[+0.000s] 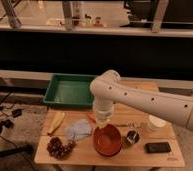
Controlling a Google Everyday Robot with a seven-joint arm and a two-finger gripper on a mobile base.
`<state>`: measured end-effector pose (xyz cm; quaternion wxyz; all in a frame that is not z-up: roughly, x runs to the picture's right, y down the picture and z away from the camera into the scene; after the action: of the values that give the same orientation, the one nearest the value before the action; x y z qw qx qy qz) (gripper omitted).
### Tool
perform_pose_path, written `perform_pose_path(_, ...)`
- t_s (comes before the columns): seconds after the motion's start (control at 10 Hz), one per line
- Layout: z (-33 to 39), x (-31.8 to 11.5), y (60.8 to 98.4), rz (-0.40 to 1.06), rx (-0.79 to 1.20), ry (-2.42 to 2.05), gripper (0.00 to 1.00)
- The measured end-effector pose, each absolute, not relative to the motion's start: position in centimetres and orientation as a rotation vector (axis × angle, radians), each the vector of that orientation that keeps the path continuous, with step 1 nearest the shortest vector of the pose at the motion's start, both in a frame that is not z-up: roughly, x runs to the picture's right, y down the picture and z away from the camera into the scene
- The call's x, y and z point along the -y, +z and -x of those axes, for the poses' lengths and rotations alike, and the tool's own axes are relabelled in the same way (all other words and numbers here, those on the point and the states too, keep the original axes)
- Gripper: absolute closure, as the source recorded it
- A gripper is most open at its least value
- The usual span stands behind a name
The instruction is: Stack bowls on top of each other
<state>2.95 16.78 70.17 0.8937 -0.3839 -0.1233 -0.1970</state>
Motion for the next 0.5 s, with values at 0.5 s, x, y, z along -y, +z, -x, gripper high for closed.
perform_pose_path(0.5, -3.34, -16.45, 71.15, 0.804, 0.252, -0.408, 1.0)
